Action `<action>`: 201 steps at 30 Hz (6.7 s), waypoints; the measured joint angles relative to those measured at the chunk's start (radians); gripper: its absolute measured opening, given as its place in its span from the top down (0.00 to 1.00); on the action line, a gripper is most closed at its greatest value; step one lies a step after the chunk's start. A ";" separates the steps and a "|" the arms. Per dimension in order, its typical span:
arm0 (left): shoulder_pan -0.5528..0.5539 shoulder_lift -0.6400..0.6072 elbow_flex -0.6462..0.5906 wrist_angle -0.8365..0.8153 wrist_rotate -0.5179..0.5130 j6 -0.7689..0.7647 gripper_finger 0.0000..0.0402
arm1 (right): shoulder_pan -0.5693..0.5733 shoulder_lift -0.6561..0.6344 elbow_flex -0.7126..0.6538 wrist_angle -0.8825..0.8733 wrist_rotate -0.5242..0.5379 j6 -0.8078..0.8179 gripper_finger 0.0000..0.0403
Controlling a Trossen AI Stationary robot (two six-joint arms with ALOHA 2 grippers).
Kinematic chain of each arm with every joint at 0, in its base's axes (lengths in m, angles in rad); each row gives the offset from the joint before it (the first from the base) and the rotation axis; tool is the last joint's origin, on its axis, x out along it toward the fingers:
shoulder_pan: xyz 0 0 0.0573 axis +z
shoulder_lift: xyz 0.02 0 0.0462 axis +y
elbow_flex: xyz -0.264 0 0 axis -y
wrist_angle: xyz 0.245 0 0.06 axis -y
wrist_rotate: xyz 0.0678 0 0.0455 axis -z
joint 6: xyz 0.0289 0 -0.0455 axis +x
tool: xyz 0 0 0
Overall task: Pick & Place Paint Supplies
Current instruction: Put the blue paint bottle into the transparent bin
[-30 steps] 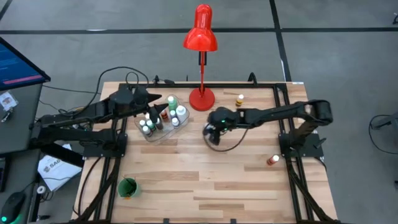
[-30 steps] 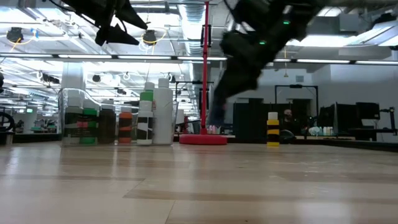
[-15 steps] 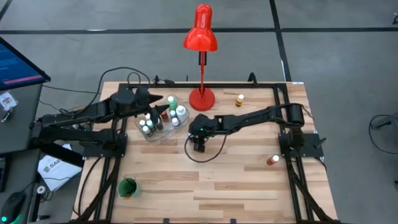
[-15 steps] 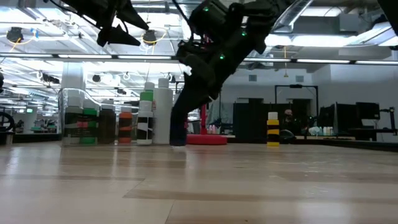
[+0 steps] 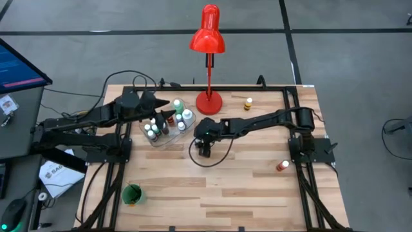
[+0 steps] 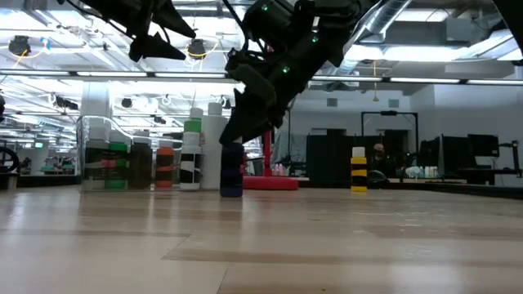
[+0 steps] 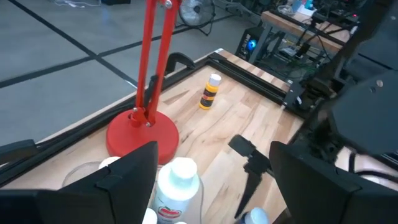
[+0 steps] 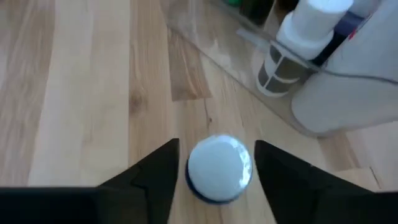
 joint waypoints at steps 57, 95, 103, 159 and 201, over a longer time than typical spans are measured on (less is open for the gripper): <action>-0.174 0.686 -0.006 0.368 0.238 0.412 0.27 | -0.010 -0.560 -0.002 -0.702 0.111 0.150 0.29; -0.183 0.583 -0.008 0.377 0.179 0.313 0.75 | -0.011 -0.560 -0.002 -0.713 0.111 0.132 0.29; -0.183 0.295 -0.007 0.363 0.097 0.206 0.73 | -0.013 -0.560 -0.002 -0.720 0.111 0.135 0.29; -0.175 0.119 -0.165 0.005 -0.305 -0.074 0.72 | -0.004 -0.560 -0.147 -0.610 0.111 0.211 0.29; -0.127 0.259 -0.285 0.085 -0.344 -0.026 0.72 | -0.006 -0.560 -0.146 -0.585 0.110 0.221 0.29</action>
